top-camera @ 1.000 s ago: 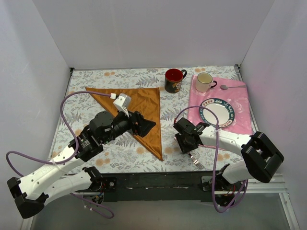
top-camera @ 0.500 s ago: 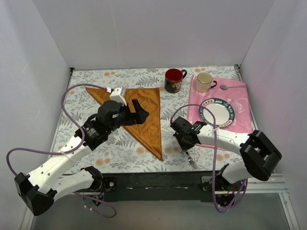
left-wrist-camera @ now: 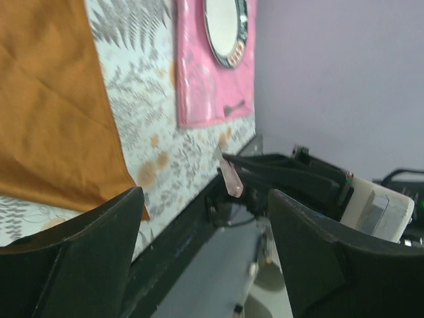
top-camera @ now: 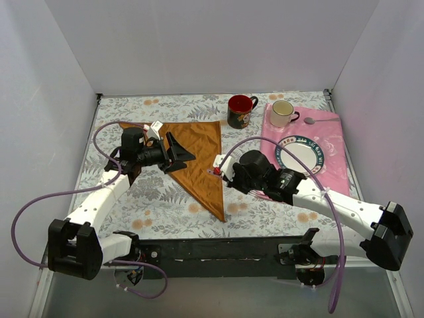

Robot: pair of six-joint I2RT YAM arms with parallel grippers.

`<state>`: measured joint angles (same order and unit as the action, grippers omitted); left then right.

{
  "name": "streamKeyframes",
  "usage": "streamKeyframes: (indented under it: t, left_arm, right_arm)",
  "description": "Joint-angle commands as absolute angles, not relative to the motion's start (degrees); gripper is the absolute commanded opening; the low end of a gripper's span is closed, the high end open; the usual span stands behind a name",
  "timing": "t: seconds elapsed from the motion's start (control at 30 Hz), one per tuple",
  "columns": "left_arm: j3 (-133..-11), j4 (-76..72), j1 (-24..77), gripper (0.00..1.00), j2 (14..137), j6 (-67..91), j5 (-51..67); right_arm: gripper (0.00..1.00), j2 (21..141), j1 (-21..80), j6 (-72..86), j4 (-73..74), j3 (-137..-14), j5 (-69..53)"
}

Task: Fold the napkin, place the utensils inside, and roll it up
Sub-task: Grab a utensil with the right arm, then pass the utensil from the right arm to the left

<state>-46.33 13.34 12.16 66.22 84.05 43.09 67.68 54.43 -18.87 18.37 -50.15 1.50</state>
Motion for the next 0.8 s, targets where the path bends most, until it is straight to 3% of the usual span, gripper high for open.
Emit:
streamKeyframes:
  t: [0.0, 0.2, 0.47, 0.77]
  left_arm:
    - [-45.44, 8.96, 13.44, 0.74, 65.30, 82.45, 57.92]
    - [-44.30, 10.45, 15.47, 0.70, 65.39, 80.51, 54.94]
    - [-45.88, 13.45, 27.50, 0.67, 74.26, 73.74, 50.80]
    - [-48.69, 12.74, 31.81, 0.51, 80.32, 71.20, 53.52]
  right_arm:
    - [0.01, 69.07, 54.93, -33.21, 19.15, -52.29, -1.15]
    - [0.01, 68.30, 55.19, -35.51, 19.34, -50.72, -1.58]
    - [0.01, 67.06, 55.72, -37.79, 21.53, -51.41, -9.48]
    - [0.01, 67.32, 56.07, -39.99, 28.12, -53.35, -13.18]
